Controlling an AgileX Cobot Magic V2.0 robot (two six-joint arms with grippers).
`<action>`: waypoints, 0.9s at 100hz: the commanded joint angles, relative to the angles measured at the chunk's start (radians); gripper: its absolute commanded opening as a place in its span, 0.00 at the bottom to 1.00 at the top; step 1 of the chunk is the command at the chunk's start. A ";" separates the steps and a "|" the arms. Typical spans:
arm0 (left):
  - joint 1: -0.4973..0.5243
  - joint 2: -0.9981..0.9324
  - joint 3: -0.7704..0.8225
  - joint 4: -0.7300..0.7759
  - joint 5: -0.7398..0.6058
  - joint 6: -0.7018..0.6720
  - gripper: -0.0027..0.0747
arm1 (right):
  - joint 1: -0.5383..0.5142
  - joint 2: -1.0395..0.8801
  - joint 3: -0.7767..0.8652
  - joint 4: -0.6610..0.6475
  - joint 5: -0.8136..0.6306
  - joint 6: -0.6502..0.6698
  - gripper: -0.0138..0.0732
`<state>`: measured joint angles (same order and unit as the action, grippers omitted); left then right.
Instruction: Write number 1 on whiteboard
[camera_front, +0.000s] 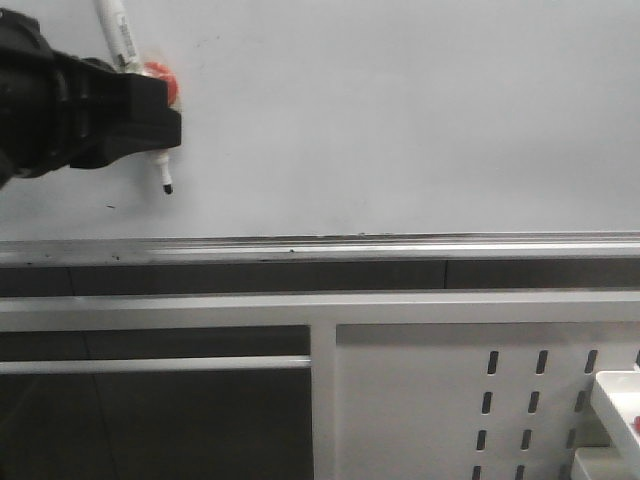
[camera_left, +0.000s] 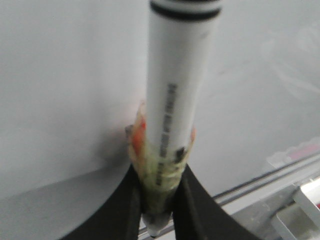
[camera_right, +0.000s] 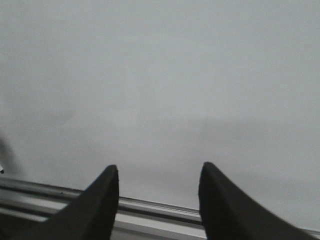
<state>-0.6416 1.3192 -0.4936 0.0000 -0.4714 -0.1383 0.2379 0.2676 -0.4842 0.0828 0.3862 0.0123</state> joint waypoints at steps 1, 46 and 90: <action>-0.053 -0.100 -0.036 0.218 0.028 -0.006 0.01 | 0.050 0.037 -0.083 0.109 -0.007 -0.167 0.53; -0.400 -0.334 -0.191 0.719 0.593 -0.006 0.01 | 0.453 0.477 -0.362 0.495 0.162 -0.796 0.54; -0.439 -0.346 -0.194 0.728 0.702 -0.006 0.01 | 0.626 0.722 -0.485 0.391 0.041 -0.793 0.54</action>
<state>-1.0722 0.9962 -0.6500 0.7203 0.2710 -0.1383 0.8619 0.9789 -0.9301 0.4496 0.5006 -0.7786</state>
